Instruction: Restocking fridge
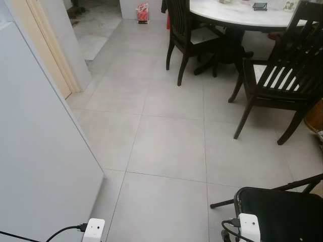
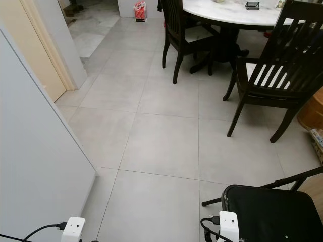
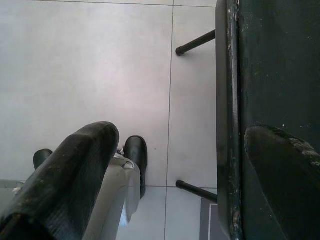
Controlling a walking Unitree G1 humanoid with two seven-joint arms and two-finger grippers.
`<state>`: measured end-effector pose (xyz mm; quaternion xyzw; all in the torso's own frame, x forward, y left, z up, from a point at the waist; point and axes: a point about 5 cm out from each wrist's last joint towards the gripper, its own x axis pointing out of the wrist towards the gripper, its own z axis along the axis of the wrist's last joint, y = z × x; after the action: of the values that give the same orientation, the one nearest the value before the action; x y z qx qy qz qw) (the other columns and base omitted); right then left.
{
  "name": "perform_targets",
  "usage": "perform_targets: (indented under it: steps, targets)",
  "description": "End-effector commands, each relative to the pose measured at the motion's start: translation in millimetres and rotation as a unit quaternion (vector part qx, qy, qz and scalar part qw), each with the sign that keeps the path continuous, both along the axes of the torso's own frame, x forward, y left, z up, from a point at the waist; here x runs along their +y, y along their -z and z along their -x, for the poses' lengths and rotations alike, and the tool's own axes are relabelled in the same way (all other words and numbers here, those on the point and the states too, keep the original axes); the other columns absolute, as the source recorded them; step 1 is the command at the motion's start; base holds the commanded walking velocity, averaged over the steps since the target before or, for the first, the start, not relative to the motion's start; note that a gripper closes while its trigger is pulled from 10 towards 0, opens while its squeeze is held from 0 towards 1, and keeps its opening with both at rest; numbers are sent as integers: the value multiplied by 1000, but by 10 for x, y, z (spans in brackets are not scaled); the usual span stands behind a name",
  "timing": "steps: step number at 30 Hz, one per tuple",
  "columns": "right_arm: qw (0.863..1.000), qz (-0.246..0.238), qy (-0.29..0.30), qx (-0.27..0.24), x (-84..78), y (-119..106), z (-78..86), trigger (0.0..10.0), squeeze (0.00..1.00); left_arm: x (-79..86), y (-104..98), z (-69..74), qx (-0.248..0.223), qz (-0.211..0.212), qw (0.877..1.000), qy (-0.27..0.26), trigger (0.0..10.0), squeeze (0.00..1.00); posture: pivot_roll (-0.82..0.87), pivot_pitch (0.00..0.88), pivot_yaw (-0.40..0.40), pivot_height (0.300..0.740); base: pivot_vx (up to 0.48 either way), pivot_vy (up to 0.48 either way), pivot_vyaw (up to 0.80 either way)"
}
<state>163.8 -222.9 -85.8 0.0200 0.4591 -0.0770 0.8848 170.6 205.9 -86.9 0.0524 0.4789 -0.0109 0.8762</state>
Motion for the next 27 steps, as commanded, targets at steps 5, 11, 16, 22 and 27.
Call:
perform_targets:
  steps: [5,11,16,22,27]
  targets:
    - [992,-82,92,15,92,28,-19,10000,0,184,-28,-15,25,26,995,-93,10000,0,21,0,-28,740,0,0,0]
    - [993,-81,82,22,116,41,-1,10000,0,186,-21,-1,38,21,996,-81,10000,0,19,0,-28,740,0,0,0]
    - [992,-89,83,31,172,79,68,10000,0,191,-24,-3,39,28,995,-83,10000,0,25,0,-28,740,0,0,0]
    - [994,-83,64,42,189,89,84,10000,0,212,-28,-3,42,23,995,-83,10000,0,24,0,-28,740,0,0,0]
    - [991,-88,89,36,142,78,75,10000,0,216,-35,-17,39,27,995,-90,10000,0,27,0,-30,740,0,0,0]
